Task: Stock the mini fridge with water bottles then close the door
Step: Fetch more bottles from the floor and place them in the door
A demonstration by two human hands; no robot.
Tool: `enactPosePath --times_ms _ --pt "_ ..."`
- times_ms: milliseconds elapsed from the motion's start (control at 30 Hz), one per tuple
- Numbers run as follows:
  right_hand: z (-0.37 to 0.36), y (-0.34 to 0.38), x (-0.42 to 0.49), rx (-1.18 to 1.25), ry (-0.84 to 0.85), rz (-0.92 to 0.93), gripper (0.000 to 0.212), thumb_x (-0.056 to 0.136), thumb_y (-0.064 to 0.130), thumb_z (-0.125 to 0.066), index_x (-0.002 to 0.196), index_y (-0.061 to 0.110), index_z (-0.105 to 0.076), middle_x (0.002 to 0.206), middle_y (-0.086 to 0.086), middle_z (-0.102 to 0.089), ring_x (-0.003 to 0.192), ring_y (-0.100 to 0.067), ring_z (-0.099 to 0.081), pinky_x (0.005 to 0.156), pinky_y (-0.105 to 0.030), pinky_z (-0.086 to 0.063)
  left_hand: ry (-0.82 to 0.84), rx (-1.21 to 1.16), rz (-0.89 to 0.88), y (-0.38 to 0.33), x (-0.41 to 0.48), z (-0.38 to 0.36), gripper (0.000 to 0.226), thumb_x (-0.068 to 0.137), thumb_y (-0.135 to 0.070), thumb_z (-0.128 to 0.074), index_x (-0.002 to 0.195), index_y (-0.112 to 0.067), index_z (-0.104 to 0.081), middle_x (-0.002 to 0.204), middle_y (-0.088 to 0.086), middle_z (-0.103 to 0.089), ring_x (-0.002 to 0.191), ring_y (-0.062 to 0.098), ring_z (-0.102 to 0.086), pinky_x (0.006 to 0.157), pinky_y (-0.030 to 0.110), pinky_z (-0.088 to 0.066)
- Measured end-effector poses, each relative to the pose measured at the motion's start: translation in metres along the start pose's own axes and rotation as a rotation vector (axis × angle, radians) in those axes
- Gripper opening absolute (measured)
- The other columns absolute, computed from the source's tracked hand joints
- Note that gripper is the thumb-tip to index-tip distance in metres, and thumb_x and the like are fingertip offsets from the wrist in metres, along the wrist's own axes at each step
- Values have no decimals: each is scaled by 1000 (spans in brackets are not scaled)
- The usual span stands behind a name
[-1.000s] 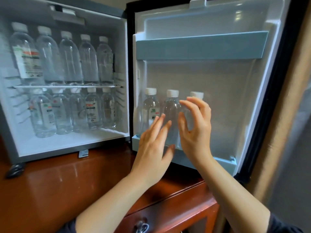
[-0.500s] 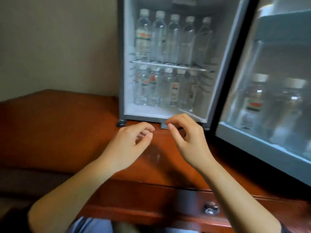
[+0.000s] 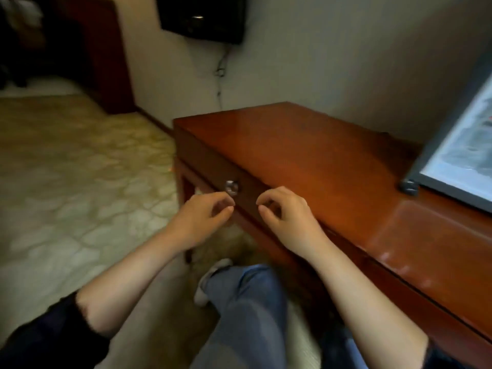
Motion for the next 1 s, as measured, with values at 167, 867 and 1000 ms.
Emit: enactPosePath --times_ms 167,867,1000 --pt "-98 42 34 19 306 53 12 91 23 -55 98 19 -64 97 3 -56 92 -20 -61 83 -41 -50 -85 41 269 84 -50 30 9 89 -19 -54 92 -22 -62 79 3 -65 72 18 -58 71 31 -44" --pt "-401 112 17 -14 1132 132 25 94 26 -49 115 15 -59 114 -4 -59 96 -19 -56 80 -31 -45 -134 9 1385 329 -309 0 36 90 -30 -57 121 -13 -52 124 11 -57 106 28 -59 89 36 -49" --pt "-436 95 13 7 1210 27 23 95 25 -48 113 15 -59 106 -1 -59 94 -17 -56 79 -31 -47 -88 48 1561 358 -325 -34 44 92 -34 -53 129 -12 -44 130 15 -49 111 33 -56 87 39 -47"
Point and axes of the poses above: each hand's wrist, its own x-axis towards the middle knuckle, its own z-axis out of the back of the hand, y = z × x, the point moved 1 cm from there along x, towards the middle knuckle
